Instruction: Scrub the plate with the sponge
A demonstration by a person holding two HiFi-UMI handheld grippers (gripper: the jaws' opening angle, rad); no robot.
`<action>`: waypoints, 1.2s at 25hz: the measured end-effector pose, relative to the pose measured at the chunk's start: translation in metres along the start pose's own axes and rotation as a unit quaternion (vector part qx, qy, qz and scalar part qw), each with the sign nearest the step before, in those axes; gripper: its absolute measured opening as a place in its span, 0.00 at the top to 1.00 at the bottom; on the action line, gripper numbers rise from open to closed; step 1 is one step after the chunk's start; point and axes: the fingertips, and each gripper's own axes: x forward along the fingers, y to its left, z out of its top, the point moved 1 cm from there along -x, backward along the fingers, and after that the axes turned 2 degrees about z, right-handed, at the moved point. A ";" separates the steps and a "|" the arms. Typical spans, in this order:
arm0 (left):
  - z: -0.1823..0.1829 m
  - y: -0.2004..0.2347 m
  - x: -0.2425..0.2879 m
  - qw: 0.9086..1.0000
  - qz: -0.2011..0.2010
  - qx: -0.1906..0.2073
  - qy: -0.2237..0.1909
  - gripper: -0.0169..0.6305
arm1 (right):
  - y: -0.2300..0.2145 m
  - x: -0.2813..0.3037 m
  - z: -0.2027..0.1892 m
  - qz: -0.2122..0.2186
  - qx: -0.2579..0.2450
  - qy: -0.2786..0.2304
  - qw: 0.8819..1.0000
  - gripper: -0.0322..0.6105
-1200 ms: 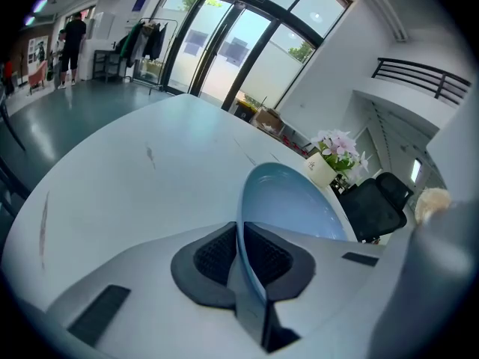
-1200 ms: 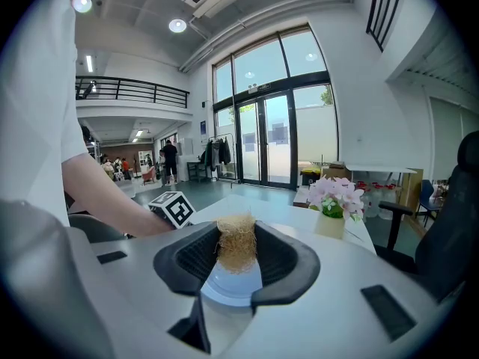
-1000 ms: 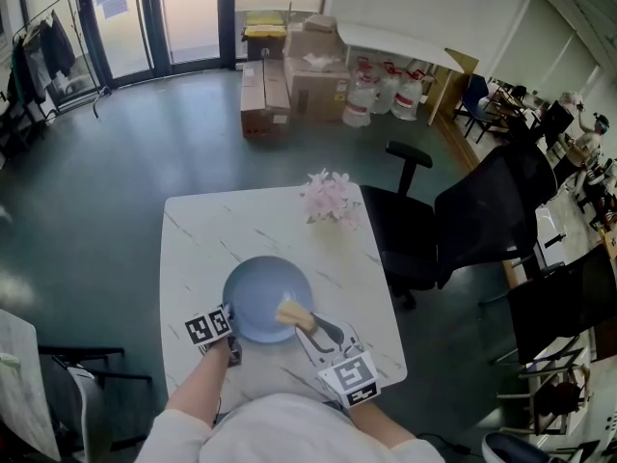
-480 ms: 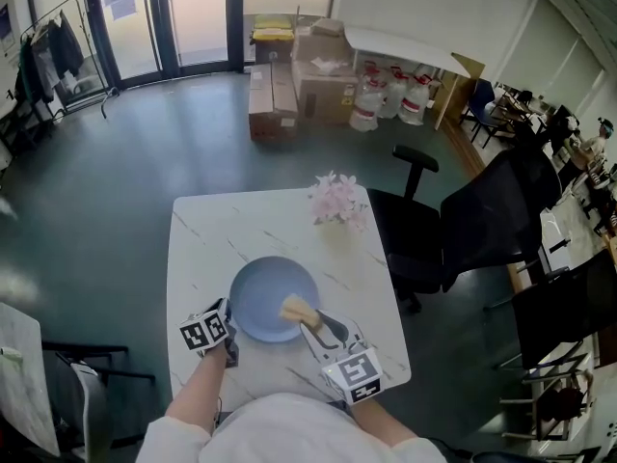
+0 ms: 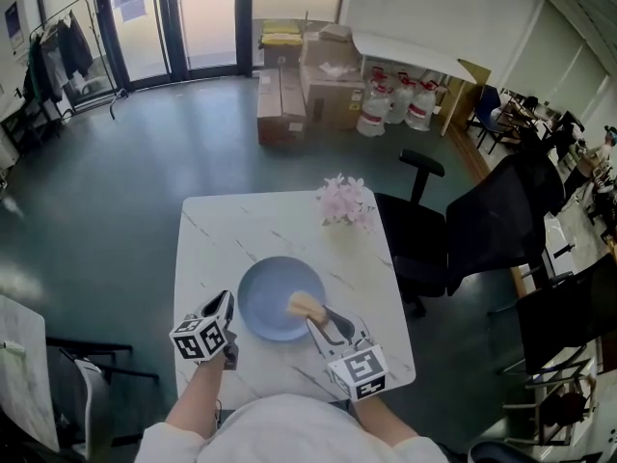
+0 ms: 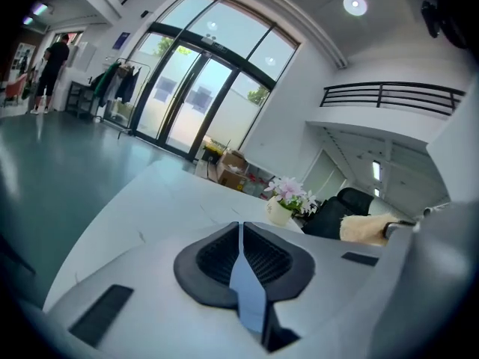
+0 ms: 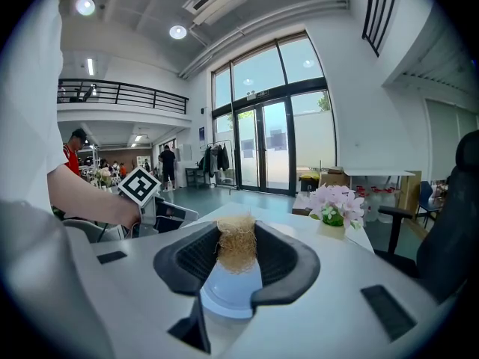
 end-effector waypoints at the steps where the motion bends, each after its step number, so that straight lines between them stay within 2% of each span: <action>1: 0.004 -0.006 -0.004 1.000 -0.009 0.007 -0.007 0.91 | 0.001 0.000 0.000 -0.001 0.001 -0.001 1.000 0.73; 8: 0.030 -0.048 -0.032 0.994 -0.082 0.041 -0.053 0.91 | 0.005 -0.006 0.000 -0.009 0.013 -0.007 1.000 0.73; 13: 0.035 -0.066 -0.051 0.990 -0.109 0.072 -0.053 0.91 | 0.007 -0.010 0.001 -0.018 0.026 -0.013 0.999 0.73; 18: 0.038 -0.073 -0.065 0.989 -0.120 0.058 -0.061 0.91 | -0.001 -0.016 -0.001 -0.030 0.037 -0.016 0.999 0.73; 23: 0.036 -0.080 -0.077 0.988 -0.123 0.074 -0.064 0.91 | -0.005 -0.020 -0.004 -0.040 0.043 -0.015 0.998 0.73; 27: 0.032 -0.080 -0.079 0.989 -0.121 0.067 -0.058 0.91 | -0.004 -0.021 -0.007 -0.041 0.052 -0.012 0.998 0.73; 30: 0.026 -0.081 -0.078 0.989 -0.120 0.076 -0.049 0.91 | -0.005 -0.021 -0.012 -0.044 0.056 -0.010 0.997 0.73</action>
